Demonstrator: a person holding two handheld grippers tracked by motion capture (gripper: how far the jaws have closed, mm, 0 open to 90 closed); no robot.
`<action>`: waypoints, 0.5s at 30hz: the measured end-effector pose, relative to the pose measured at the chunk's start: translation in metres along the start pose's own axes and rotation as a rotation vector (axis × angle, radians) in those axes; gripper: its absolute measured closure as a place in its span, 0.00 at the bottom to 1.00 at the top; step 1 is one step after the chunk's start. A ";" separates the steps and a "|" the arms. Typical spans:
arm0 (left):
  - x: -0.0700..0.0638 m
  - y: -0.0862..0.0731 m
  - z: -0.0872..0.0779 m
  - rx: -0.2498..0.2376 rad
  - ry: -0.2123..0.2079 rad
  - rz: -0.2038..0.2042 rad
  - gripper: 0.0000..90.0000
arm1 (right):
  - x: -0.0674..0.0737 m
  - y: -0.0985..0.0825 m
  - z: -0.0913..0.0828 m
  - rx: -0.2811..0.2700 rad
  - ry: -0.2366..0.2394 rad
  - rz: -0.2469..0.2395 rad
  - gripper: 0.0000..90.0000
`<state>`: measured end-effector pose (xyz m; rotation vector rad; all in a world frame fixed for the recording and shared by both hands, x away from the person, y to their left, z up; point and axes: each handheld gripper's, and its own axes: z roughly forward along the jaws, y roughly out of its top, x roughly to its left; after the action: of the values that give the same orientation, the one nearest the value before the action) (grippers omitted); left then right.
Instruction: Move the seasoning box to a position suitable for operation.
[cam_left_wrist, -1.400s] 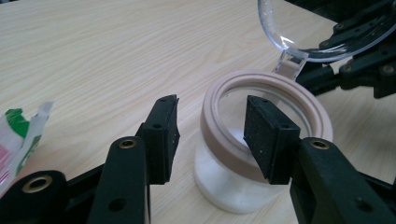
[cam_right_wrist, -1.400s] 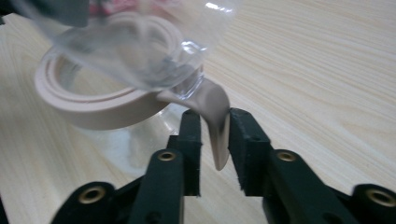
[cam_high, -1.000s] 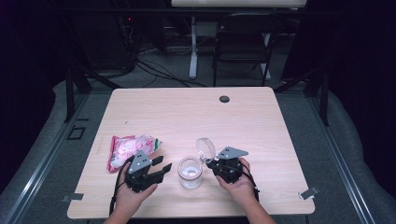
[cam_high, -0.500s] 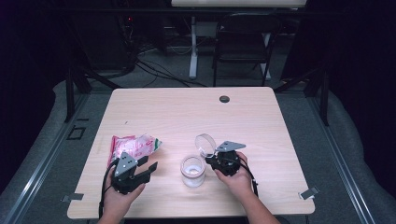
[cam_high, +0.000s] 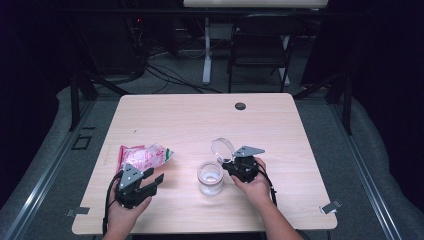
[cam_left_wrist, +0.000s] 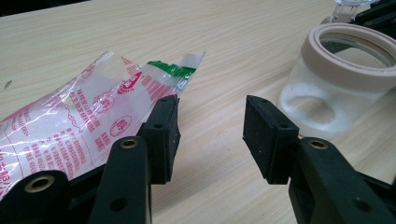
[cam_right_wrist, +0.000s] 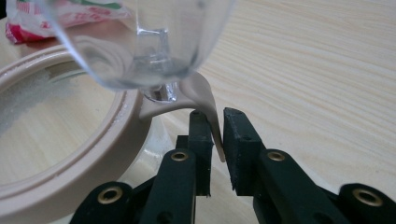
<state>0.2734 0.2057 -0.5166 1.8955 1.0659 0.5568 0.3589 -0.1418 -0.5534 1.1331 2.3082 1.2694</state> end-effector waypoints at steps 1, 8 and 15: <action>0.000 0.000 0.000 0.000 0.001 -0.001 0.62 | -0.002 0.000 0.001 0.000 0.000 0.010 0.90; 0.006 0.001 -0.001 -0.005 0.014 -0.016 0.61 | -0.007 -0.003 -0.002 0.006 -0.009 0.020 0.83; 0.018 0.003 -0.006 -0.022 0.039 -0.039 0.60 | -0.008 -0.007 -0.007 0.031 -0.009 0.016 0.87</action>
<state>0.2795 0.2228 -0.5117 1.8477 1.1144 0.5832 0.3562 -0.1541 -0.5563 1.1671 2.3249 1.2356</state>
